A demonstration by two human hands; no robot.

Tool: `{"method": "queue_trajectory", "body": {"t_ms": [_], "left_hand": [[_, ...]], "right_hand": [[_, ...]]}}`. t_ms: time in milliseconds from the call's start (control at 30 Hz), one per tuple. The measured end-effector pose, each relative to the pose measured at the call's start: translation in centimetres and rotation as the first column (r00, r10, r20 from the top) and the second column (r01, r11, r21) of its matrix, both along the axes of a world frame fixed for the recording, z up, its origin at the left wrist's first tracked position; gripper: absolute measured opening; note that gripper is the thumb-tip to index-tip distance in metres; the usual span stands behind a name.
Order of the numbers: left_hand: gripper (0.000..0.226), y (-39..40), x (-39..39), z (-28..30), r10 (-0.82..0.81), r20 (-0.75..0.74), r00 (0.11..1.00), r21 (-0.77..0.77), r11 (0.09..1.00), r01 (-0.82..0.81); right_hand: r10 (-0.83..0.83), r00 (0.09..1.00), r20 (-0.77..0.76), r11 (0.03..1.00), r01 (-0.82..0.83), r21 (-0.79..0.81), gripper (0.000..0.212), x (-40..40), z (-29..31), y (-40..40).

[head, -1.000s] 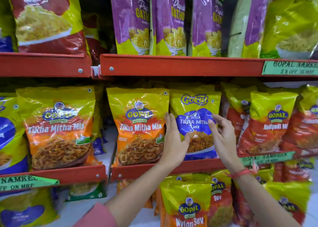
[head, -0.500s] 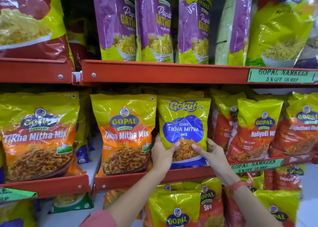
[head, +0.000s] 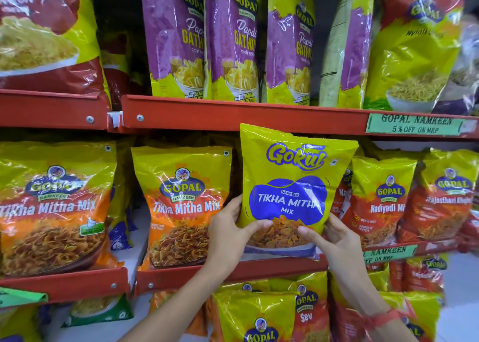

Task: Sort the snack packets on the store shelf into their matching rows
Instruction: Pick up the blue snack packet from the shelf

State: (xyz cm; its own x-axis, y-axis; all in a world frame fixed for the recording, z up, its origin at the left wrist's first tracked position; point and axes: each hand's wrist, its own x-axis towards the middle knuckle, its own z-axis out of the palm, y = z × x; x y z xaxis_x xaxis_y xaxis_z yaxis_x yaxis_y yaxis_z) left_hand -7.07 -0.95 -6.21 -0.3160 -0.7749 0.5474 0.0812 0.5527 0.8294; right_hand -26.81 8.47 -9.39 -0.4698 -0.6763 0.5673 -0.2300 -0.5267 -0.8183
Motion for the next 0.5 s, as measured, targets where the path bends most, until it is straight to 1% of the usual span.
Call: {"method": "queue_trajectory", "body": {"t_ms": [167, 267, 333, 400, 500], "left_hand": [[0.051, 1.0, 1.1, 0.3, -0.072, -0.043, 0.996, -0.029, 0.997, 0.071], [0.052, 1.7, 2.8, 0.2, -0.105, -0.057, 0.993, -0.025, 0.994, 0.104], [0.055, 2.2, 4.6, -0.5, -0.113, -0.044, 0.993, -0.009, 0.994, 0.112], [0.061, 2.9, 6.5, -1.6, -0.113, -0.029, 0.993, 0.011, 0.994, 0.113], [0.058, 3.8, 9.3, -3.9, -0.079, 0.004, 0.997, 0.056, 0.995, 0.078]], "right_hand": [[-0.036, 0.998, -0.046, 0.999, 0.036, 0.000, 0.051, 1.0, 0.6, 1.6], [-0.061, 0.995, -0.080, 0.998, 0.062, 0.005, 0.048, 2.5, 0.5, 3.0], [-0.032, 0.995, -0.096, 0.999, 0.033, 0.012, 0.043, 3.8, -0.2, 4.0], [0.022, 0.995, -0.095, 0.999, -0.020, 0.030, 0.045, 5.1, -1.2, 4.7], [0.094, 0.993, -0.078, 0.992, -0.087, 0.090, 0.048, 7.1, -3.1, 5.1]]}}
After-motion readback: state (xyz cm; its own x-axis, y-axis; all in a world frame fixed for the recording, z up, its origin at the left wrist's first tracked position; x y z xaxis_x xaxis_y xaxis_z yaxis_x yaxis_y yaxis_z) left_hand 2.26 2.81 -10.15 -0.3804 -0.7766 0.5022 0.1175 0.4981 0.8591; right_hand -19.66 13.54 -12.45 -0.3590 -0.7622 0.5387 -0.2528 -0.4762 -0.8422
